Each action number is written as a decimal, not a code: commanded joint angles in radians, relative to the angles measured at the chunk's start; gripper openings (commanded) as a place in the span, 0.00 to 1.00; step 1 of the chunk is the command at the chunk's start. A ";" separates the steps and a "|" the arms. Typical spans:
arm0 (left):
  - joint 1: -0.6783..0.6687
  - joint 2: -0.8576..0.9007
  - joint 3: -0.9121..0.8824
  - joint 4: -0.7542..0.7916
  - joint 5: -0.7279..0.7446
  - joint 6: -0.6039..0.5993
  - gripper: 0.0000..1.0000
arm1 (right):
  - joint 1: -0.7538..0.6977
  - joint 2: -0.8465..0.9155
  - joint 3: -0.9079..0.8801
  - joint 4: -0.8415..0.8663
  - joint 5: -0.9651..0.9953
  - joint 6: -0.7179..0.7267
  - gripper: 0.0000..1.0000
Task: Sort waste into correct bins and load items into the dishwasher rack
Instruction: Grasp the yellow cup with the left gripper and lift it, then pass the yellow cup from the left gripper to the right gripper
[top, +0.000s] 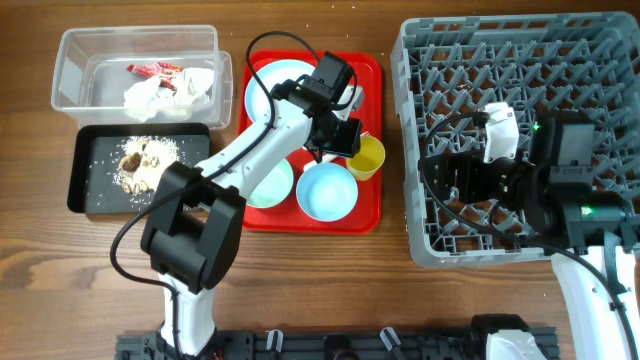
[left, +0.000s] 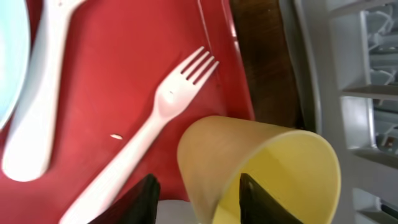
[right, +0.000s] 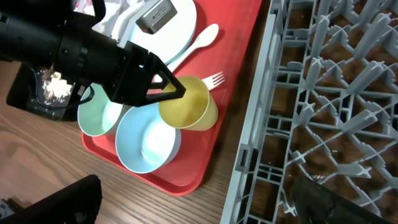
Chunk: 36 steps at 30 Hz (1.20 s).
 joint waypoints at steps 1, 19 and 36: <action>-0.006 0.035 0.007 0.003 -0.028 0.008 0.31 | 0.000 0.004 0.013 -0.002 -0.016 -0.018 1.00; 0.360 -0.172 0.014 -0.205 0.978 0.026 0.04 | 0.000 0.029 -0.048 0.127 -0.358 0.069 0.99; 0.221 -0.181 0.014 -0.491 1.144 0.218 0.04 | 0.004 0.169 -0.065 0.478 -0.832 0.114 0.92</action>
